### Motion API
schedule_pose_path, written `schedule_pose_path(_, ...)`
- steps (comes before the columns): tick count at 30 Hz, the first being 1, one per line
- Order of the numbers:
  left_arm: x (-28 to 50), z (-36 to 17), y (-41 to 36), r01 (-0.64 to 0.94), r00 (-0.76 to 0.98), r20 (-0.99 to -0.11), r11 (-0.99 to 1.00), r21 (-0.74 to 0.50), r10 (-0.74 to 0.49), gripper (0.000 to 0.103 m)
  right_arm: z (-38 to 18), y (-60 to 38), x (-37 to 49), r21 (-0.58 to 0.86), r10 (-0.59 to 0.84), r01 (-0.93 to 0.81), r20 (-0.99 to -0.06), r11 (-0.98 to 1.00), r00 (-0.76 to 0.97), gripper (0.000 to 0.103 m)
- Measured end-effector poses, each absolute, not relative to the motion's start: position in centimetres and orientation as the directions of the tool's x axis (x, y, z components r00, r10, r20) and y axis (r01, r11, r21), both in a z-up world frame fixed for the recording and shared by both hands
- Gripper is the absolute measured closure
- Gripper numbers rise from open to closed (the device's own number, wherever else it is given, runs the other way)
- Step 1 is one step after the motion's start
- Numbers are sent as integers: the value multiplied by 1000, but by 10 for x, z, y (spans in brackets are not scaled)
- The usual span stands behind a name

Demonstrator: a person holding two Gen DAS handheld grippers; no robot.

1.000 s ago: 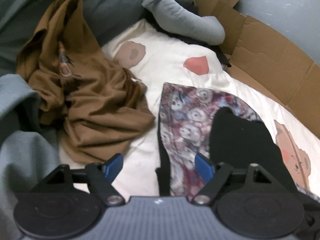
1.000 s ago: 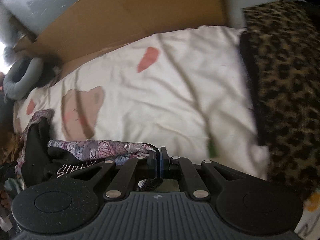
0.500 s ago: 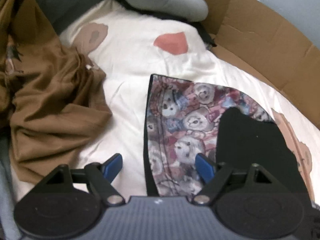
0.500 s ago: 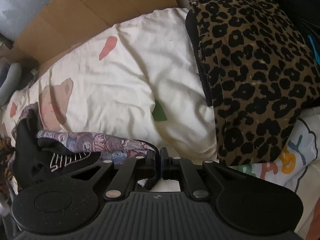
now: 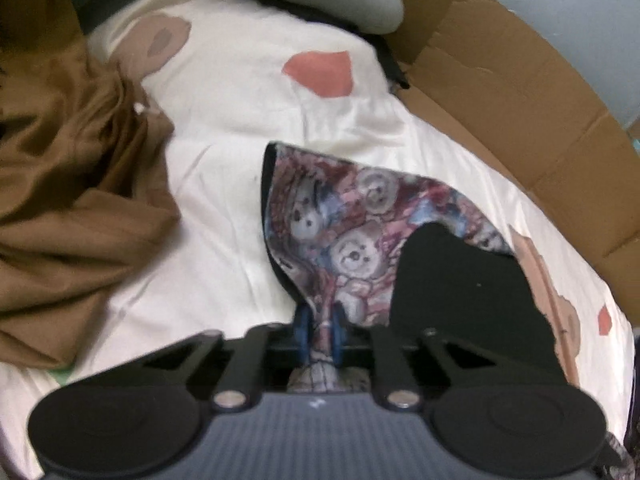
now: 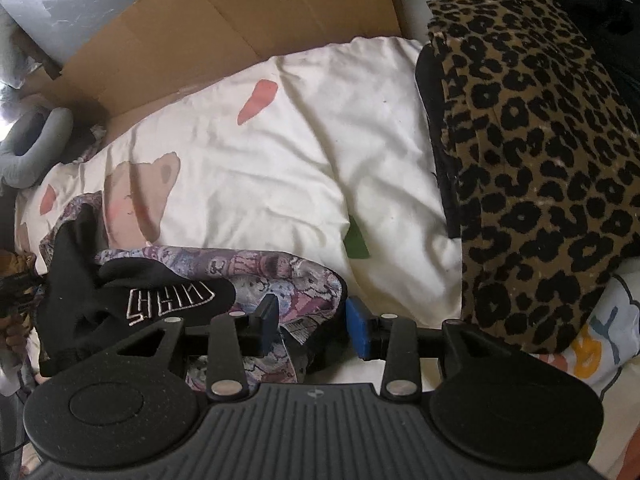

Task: Fold clothes
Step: 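Pinch the patterned cloth edge with the left gripper while the right gripper opens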

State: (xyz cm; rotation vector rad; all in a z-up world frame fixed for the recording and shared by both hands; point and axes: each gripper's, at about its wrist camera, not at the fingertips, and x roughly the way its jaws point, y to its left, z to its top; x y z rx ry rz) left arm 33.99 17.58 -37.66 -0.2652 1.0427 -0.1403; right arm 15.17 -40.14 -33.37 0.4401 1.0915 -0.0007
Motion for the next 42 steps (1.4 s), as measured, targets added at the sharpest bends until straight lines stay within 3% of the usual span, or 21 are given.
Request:
schedule_pose_path(11,290,-335,205,-45,516,-844,979,-199,-147,96,-327,-412,165,378,227,207,-826,903,517,59)
schedule_pose_path(20,236,-309,232,-89,516,-855,989,-117,-55,97,-336,-405,177,391,262,164,-821,906,508,51)
schedule_pose_path(24,211,-296,246,-103,499,-866,991,-88,-25,97,-340,-400,182,386,277,131,-823,913,497,37)
schedule_pose_path(27,196,-290,261,-159,469,-883,985,-64,18,98,-340,-394,186,379,283,102,-819,920,499,34)
schedule_pose_path(42,126,-266,320,-300,315,-929,949,97,195,98,-348,-361,205,408,353,18,-809,913,471,33)
